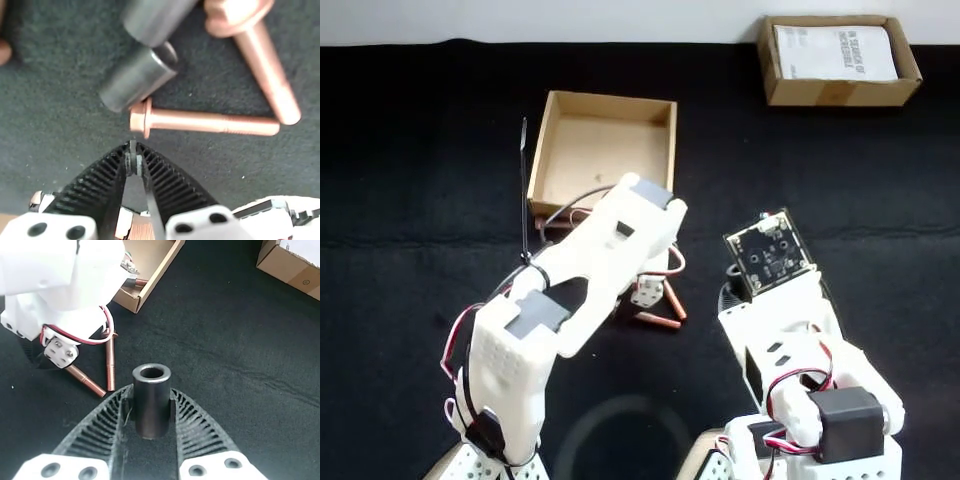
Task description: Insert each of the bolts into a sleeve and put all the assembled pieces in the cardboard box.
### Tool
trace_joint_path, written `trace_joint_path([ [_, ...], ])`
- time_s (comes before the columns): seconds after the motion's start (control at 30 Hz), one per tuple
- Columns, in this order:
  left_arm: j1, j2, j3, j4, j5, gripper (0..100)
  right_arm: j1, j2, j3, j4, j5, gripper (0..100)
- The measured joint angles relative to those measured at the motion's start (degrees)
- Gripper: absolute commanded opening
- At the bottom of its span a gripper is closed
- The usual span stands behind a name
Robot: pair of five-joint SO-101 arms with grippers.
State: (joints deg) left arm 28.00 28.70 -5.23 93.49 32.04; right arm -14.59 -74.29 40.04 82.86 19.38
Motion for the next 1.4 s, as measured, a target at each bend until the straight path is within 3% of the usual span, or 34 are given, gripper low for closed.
trace_joint_path([
  [0.23,0.09,0.53,0.0,-4.22,-6.95,1,0.0,0.0,0.18,0.0,0.0,0.8],
  [0.53,0.0,-0.7,2.64,-8.26,-7.82,1,0.0,0.0,0.7,-1.05,0.0,0.8],
  [0.7,0.7,-14.24,16.7,-19.52,-10.37,1,0.0,0.0,1.67,-2.02,0.0,0.8],
  [1.0,2.37,-49.76,57.23,-50.73,-20.66,1,0.0,0.0,1.67,-2.2,0.0,0.8],
  [1.2,2.64,-52.48,62.86,-54.95,-21.63,1,0.0,0.0,1.67,-2.2,0.0,0.8],
  [1.4,0.53,-46.51,62.59,-60.13,-18.64,1,0.0,0.0,1.67,-2.2,0.0,0.8],
])
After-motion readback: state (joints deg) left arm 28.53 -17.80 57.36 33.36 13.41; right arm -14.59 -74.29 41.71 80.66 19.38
